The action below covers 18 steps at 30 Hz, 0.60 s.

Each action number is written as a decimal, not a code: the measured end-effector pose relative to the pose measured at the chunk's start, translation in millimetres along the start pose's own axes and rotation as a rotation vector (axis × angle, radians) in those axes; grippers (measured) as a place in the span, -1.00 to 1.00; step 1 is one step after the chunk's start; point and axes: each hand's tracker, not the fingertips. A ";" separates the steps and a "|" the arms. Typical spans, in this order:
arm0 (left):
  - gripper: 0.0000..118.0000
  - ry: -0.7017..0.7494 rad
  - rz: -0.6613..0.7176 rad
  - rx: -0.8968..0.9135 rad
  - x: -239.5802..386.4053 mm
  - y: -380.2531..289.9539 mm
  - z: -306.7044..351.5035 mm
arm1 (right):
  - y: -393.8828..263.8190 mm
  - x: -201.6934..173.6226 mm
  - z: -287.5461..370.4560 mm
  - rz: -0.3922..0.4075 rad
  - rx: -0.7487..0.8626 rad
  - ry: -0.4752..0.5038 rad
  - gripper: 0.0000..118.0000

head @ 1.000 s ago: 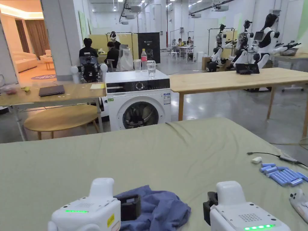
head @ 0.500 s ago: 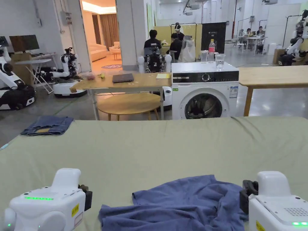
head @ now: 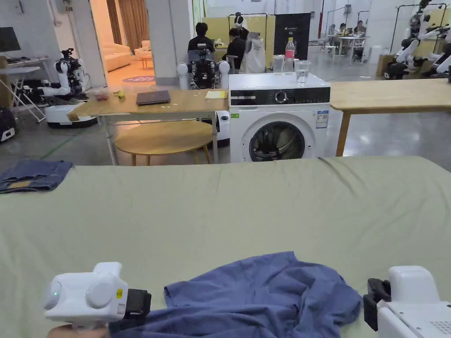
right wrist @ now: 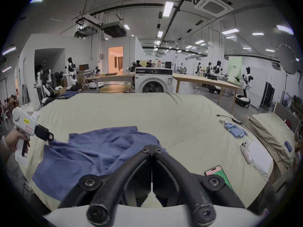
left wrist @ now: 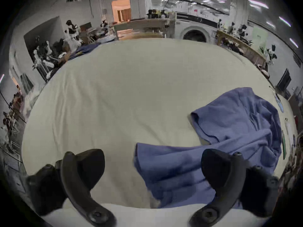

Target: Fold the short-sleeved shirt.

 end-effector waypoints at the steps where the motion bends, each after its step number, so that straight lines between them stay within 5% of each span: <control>1: 0.93 0.020 -0.011 -0.027 1.4 2.3 -6.7 | -1.0 5.9 -5.3 0.002 -0.010 -0.014 -1.00; 3: 0.58 0.044 -0.025 -0.056 2.6 -0.6 -15.6 | -3.2 17.7 -15.6 0.007 -0.029 -0.038 -1.00; 4: 0.21 0.059 -0.031 -0.100 1.8 -1.3 -21.6 | -4.5 24.2 -22.7 0.009 -0.046 -0.051 -1.00; 7: -0.27 -0.027 -0.035 -0.151 2.4 -8.6 -36.5 | -11.9 42.1 -54.8 0.030 -0.104 -0.073 -1.00; 8: -0.61 -0.029 -0.012 -0.124 3.4 -8.3 -34.0 | -14.8 46.5 -68.6 0.029 -0.137 -0.064 -1.00; 12: -0.96 -0.046 -0.004 -0.041 4.2 -3.8 -12.6 | -25.5 54.1 -122.3 0.008 -0.242 0.024 -1.00; 13: -0.96 -0.038 -0.011 -0.024 3.9 -1.3 -6.1 | -27.0 56.0 -134.2 -0.031 -0.253 0.068 -0.83; 15: -0.96 -0.040 -0.008 -0.001 2.3 4.2 4.3 | -27.5 56.6 -155.2 -0.084 -0.303 0.088 0.58; 16: -0.96 -0.044 -0.011 0.000 2.8 6.7 7.6 | -28.1 55.4 -165.2 -0.086 -0.336 0.112 0.91; 18: -0.96 -0.041 -0.024 0.007 5.1 10.5 11.5 | -29.3 49.5 -177.4 -0.066 -0.318 0.123 0.90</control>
